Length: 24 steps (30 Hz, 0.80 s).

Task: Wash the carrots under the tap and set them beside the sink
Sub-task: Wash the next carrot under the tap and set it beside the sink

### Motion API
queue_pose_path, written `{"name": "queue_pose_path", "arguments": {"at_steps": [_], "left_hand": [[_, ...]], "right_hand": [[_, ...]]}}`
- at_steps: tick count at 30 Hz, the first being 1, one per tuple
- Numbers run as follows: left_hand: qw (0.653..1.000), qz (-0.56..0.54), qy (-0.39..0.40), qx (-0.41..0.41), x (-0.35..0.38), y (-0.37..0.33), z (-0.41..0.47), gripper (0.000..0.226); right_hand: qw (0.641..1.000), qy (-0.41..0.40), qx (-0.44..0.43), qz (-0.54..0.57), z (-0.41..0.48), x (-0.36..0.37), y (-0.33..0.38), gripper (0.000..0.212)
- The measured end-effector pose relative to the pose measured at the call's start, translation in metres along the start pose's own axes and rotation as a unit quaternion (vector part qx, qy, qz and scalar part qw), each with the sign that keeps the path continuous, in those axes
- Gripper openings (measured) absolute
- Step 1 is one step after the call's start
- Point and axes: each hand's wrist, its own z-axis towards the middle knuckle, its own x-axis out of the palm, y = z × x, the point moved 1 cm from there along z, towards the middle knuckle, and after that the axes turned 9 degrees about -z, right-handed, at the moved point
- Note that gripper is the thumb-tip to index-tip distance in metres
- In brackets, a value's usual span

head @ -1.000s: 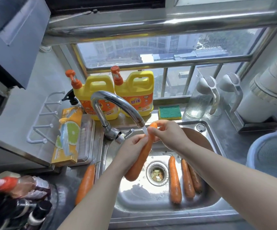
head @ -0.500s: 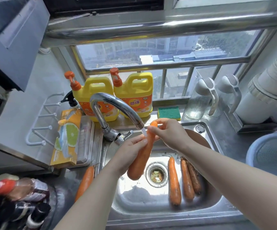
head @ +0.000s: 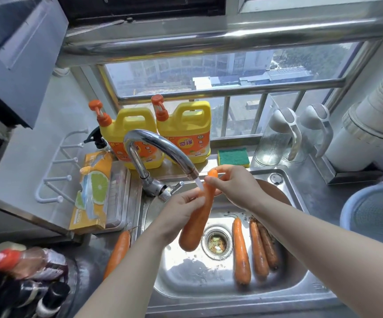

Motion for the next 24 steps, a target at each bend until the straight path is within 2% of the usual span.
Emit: {"name": "queue_pose_path", "arguments": {"at_steps": [2, 6, 9, 11, 13, 16, 19, 23, 24], "left_hand": [[1.0, 0.023, 0.005, 0.008, -0.002, 0.0, -0.002, 0.027], [0.989, 0.136, -0.051, 0.035, 0.004, 0.006, -0.002, 0.013], [0.983, 0.162, -0.079, 0.035, 0.006, 0.008, 0.001, 0.033], [0.987, 0.134, -0.083, 0.041, 0.01, 0.008, 0.002, 0.033], [0.996, 0.053, -0.074, 0.017, 0.011, 0.005, 0.004, 0.036], [1.0, -0.013, 0.006, -0.009, 0.007, 0.0, 0.001, 0.036], [0.994, 0.085, 0.062, -0.009, 0.0, 0.0, -0.005, 0.034], [0.963, 0.254, 0.079, -0.04, -0.008, 0.002, -0.009, 0.075], [0.955, 0.281, 0.078, -0.046, -0.01, 0.002, -0.012, 0.078]], "right_hand": [[1.0, 0.004, 0.003, 0.003, -0.001, 0.001, -0.001, 0.015], [1.0, -0.014, 0.014, 0.008, 0.001, 0.007, 0.001, 0.018], [0.999, -0.027, 0.015, 0.03, 0.001, 0.005, 0.003, 0.024], [0.999, -0.022, 0.014, 0.027, 0.0, 0.004, 0.004, 0.027], [1.0, -0.014, 0.012, 0.018, 0.0, 0.002, 0.003, 0.028], [1.0, -0.011, 0.019, 0.016, 0.0, -0.001, 0.0, 0.026], [0.999, -0.023, 0.037, 0.025, 0.003, -0.002, -0.003, 0.025], [0.998, -0.042, 0.05, 0.009, 0.004, 0.001, -0.007, 0.027], [0.997, -0.055, 0.057, 0.011, 0.005, 0.0, -0.009, 0.028]]}}
